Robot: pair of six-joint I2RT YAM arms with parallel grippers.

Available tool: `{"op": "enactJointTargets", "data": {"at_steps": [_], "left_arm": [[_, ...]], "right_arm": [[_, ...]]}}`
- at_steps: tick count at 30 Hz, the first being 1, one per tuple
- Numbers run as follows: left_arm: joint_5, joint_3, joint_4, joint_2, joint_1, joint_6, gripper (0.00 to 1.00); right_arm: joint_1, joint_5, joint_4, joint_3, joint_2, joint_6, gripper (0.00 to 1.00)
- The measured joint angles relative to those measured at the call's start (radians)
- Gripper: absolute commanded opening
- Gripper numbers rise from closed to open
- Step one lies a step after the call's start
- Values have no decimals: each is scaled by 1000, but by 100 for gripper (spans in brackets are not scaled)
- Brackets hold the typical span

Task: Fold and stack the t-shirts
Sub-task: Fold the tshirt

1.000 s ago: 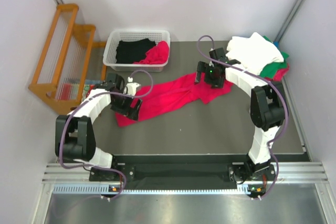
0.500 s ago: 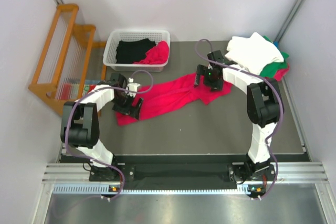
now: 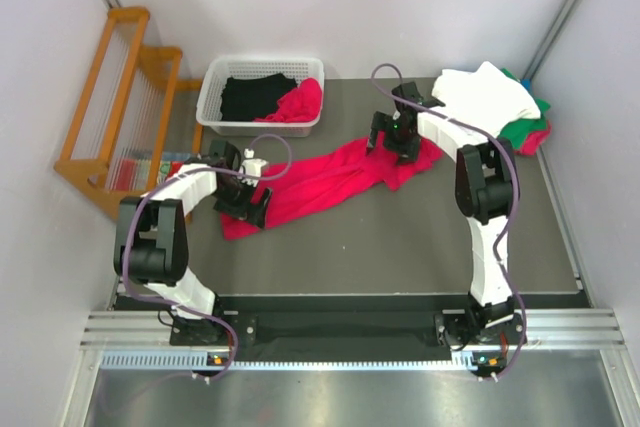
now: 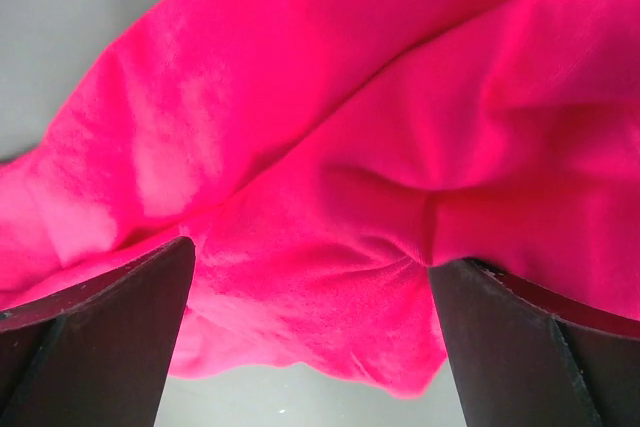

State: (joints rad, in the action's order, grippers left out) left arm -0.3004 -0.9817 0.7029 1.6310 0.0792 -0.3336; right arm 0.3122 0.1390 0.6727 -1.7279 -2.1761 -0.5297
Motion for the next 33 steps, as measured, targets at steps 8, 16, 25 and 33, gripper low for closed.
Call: {"op": "enactJointTargets", "data": {"at_steps": [8, 16, 25, 33], "left_arm": [[-18, 16, -7, -16, -3, -14, 99], [-85, 5, 47, -20, 25, -57, 99], [-145, -99, 128, 11, 269, -78, 99], [-188, -111, 144, 56, 309, -79, 99]], "right_arm": [[-43, 76, 65, -114, -71, -34, 100], [-94, 144, 74, -179, -115, -63, 100], [-134, 178, 45, -193, -130, -78, 100], [-142, 191, 46, -204, -138, -79, 100]]}}
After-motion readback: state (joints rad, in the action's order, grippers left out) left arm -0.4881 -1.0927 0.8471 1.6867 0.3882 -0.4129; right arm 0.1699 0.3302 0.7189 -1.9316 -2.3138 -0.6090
